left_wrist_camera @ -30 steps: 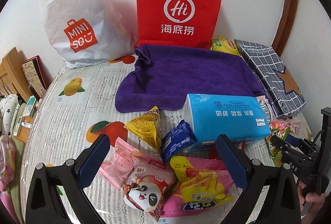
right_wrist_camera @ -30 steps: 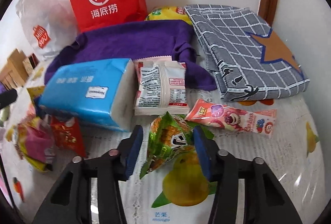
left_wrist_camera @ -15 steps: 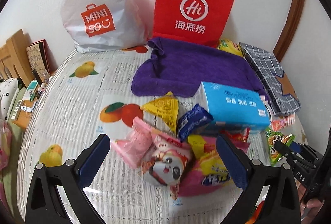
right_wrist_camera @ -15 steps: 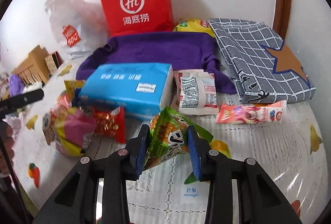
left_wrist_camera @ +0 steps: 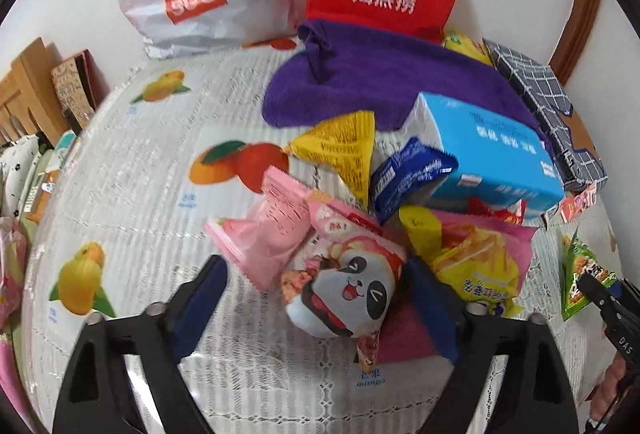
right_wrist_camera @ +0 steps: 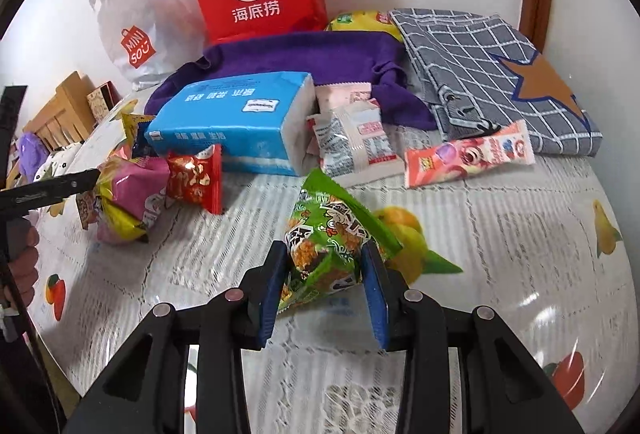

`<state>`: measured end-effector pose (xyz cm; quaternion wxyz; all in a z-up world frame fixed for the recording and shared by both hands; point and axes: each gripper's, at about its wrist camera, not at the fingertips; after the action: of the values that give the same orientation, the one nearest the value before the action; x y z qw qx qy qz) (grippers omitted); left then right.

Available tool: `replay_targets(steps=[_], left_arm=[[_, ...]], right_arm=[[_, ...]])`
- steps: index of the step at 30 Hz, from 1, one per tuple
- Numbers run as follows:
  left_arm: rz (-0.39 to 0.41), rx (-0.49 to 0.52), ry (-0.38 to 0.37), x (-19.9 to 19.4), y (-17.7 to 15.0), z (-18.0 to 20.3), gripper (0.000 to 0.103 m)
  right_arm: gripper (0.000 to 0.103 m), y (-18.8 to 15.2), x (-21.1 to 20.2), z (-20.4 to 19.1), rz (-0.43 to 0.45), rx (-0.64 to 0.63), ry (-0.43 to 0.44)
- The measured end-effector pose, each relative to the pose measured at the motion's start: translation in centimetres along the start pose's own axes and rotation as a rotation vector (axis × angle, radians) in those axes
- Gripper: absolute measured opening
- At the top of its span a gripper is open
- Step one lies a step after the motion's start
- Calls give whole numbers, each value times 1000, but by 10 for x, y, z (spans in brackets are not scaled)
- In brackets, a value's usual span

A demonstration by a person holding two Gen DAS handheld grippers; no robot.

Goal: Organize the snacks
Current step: 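Grasp the panda-print pink candy bag with the left tool while the right tool lifts the chip bag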

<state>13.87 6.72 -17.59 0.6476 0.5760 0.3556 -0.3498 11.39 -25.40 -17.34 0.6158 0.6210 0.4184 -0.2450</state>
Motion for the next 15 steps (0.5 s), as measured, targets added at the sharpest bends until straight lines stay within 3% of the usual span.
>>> replay_targets(steps=[4, 8, 15], left_arm=[[-16, -4, -27, 10, 0, 2, 72], [-28, 14, -55, 10, 1, 5, 51], [-16, 24, -74, -1, 1, 3, 47]], right_arm=[[40, 0, 2, 4, 4, 15, 2], [46, 4, 12, 2, -14, 32, 3], [50, 9, 28, 1, -31, 67, 29]])
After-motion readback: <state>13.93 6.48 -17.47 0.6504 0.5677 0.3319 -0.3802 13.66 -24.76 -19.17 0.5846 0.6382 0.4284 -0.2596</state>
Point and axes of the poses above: each gripper's, at about its wrist camera, not at the fingertips, and x roughly the way its jaws point, z to its right, y to its top, and after that the axes turned 3 degrees about -z, right-handed
